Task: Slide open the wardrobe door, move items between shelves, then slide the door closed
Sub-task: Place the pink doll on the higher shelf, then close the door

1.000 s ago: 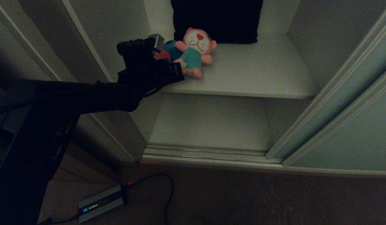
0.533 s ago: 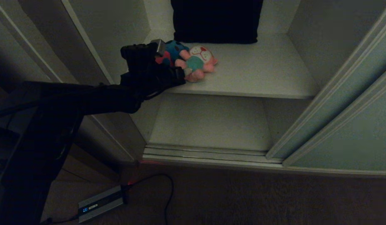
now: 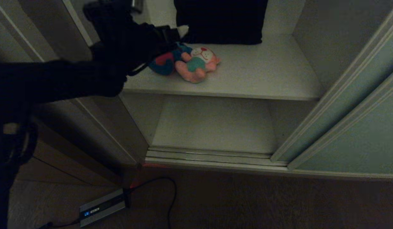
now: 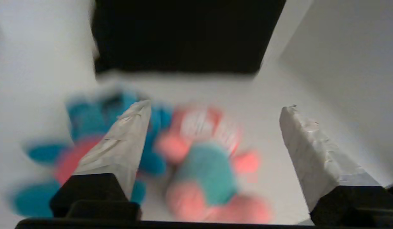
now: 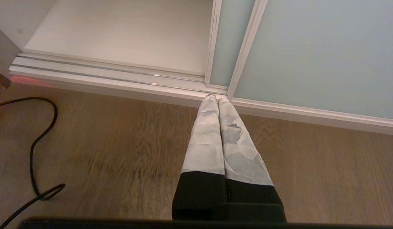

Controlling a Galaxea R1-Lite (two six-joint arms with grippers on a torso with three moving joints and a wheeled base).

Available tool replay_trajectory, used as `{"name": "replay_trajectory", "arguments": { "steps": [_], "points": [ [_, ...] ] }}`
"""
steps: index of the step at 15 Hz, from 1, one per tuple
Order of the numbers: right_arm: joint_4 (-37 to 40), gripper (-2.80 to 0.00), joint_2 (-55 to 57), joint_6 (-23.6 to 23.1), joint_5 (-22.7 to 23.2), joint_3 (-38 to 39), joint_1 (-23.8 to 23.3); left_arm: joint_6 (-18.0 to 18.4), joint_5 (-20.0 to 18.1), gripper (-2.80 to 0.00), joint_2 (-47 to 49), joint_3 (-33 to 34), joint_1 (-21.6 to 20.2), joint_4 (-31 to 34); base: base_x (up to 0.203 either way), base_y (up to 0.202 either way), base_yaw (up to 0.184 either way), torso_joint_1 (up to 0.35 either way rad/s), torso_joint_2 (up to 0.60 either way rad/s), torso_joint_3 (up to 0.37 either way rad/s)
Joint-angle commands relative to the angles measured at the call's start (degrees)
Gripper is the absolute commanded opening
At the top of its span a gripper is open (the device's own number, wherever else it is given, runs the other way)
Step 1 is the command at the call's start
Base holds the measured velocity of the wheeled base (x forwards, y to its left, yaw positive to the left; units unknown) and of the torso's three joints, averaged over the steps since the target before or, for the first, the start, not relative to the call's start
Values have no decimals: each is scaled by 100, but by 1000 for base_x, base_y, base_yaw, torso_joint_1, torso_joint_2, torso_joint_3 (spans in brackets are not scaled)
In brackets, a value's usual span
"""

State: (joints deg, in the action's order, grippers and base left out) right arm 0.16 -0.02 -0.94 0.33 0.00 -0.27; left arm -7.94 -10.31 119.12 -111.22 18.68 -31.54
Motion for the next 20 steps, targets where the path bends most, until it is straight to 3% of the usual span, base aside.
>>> {"name": "replay_trajectory", "arguments": {
  "steps": [1, 2, 3, 6, 9, 12, 17, 20],
  "points": [
    [2, -280, 2, -3, 2, 18, 0, 22, 32, 0, -1174, 434, -4, 480, 0, 0, 0, 0, 0, 0],
    [2, -280, -6, -3, 2, 18, 0, 49, 42, 0, -1595, 950, -4, 728, 0, 0, 0, 0, 0, 0],
    [2, -280, -6, -3, 2, 18, 0, 96, 39, -280, -2135, 1467, -4, 1076, 0, 0, 0, 0, 0, 0],
    [2, -280, -6, -3, 2, 18, 0, 344, 35, -280, -3770, 2763, -40, 2439, 0, 0, 0, 0, 0, 0],
    [2, -280, -6, -3, 2, 18, 0, 813, 186, -280, -5595, 4471, -246, 3414, 0, 0, 0, 0, 0, 0],
    [-7, -280, -6, -3, 2, 18, 0, 1036, 471, -280, -7549, 5969, -784, 4426, 0, 0, 0, 0, 0, 0],
    [2, -280, 1, -3, 2, 18, 0, 1241, 667, -280, -10478, 9007, -1622, 4999, 0, 0, 0, 0, 0, 0],
    [2, -280, -6, -3, 2, 18, 0, 1395, 749, -280, -11592, 10048, -1793, 4667, 0, 0, 0, 0, 0, 0]
  ]
}}
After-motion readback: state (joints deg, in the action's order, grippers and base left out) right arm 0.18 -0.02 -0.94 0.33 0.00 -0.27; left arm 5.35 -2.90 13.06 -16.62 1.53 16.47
